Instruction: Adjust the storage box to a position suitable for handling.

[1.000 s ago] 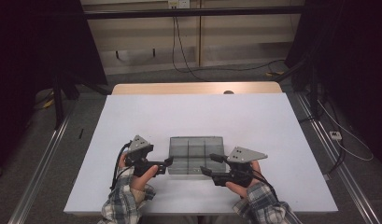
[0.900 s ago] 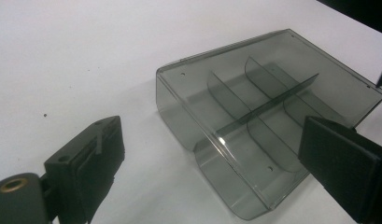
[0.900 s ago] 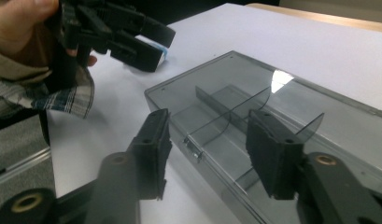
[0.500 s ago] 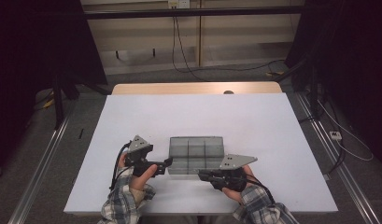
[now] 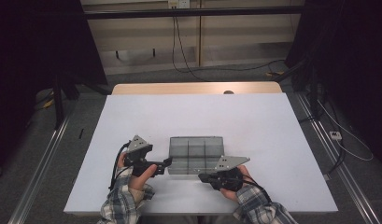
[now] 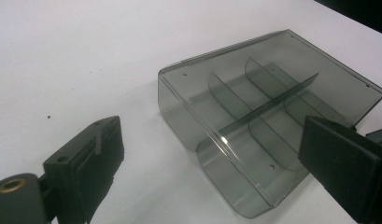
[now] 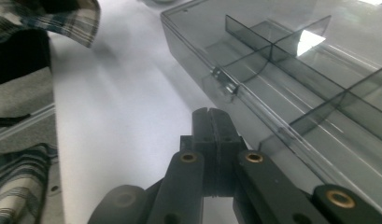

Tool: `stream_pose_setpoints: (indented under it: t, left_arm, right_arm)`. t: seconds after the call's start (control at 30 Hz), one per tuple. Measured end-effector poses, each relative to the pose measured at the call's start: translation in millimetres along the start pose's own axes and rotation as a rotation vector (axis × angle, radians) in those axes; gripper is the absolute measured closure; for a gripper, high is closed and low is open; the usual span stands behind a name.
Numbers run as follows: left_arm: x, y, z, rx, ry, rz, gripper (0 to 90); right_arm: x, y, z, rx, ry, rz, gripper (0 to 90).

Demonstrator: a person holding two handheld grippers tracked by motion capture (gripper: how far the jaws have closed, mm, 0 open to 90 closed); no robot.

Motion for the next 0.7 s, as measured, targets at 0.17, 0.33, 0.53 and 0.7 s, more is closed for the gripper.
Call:
stream_pose_setpoints:
  t: [0.17,0.33,0.53,0.7]
  left_arm:
    - [0.9,0.0,-0.9,0.007,0.005,0.006,6.7]
    - [1.6,0.4,-0.7,0.011,0.002,0.006,6.8]
    - [1.5,0.5,-0.9,0.013,0.0,0.005,6.9]
    - [2.1,1.3,0.0,0.005,0.006,0.004,6.9]
  right_arm:
    - [-2.3,-0.2,-1.3,0.009,-0.002,-0.008,90.0]
    - [-7.0,-0.4,-1.2,0.009,-0.009,-0.023,90.0]
    - [-6.9,-3.6,-0.9,0.014,-0.009,-0.025,90.0]
    - [-6.7,-6.9,-1.5,0.02,-0.013,-0.024,90.0]
Point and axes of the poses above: each handheld gripper's, and its own axes: y roughly backward along the jaws, z roughly out of its top, x roughly to its left, the point moved 6 cm from there along -y, roughly forward along the jaws, and after that the axes turned 10 degrees about z, right-handed, at the moved point
